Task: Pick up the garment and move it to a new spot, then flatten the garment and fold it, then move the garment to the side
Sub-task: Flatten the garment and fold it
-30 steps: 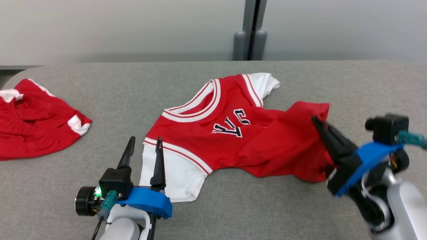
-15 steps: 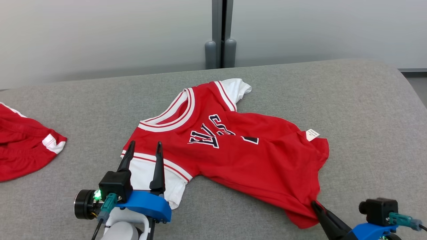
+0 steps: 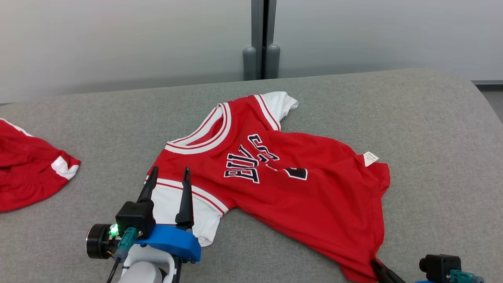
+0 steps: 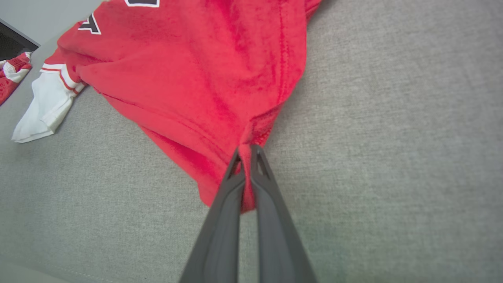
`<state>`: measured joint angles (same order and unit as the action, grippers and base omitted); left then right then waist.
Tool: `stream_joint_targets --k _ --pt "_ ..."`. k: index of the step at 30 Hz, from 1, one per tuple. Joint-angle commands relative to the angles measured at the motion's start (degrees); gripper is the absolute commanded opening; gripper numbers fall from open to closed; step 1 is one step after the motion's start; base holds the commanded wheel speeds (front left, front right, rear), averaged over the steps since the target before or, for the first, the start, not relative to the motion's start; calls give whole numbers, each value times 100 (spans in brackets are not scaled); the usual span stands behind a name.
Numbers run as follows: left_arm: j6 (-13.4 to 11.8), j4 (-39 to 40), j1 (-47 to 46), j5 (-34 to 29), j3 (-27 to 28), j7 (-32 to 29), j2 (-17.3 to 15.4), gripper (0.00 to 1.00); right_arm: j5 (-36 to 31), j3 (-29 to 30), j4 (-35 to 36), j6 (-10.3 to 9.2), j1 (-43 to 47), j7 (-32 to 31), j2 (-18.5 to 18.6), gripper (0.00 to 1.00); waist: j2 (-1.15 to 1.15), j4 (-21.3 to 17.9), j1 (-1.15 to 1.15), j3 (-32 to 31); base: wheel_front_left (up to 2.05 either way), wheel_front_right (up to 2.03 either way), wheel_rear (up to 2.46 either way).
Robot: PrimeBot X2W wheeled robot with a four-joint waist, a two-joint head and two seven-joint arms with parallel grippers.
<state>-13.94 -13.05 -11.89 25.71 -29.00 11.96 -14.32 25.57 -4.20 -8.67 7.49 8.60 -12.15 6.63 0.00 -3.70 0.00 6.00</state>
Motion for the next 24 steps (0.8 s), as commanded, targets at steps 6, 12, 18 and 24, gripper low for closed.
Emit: stream_joint_targets --k 6,12,18,24 --pt "-18 -11 24 40 4 50 -26 100 43 199 278 1 -136 136 74 100 0 6 0 -41 0 0 0" --pt "-20 -23 -36 65 -39 77 53 100 -197 731 653 1 -635 -96 346 100 0 104 0 -35 0 0 0" --pt "9 -14 -184 64 -40 130 104 100 -531 1204 -36 1 -1486 -417 541 100 0 373 0 154 0 0 0" --pt "1 -60 -291 68 -16 162 102 100 -816 1324 -1144 1 -2329 -488 668 100 0 678 0 395 0 0 0"
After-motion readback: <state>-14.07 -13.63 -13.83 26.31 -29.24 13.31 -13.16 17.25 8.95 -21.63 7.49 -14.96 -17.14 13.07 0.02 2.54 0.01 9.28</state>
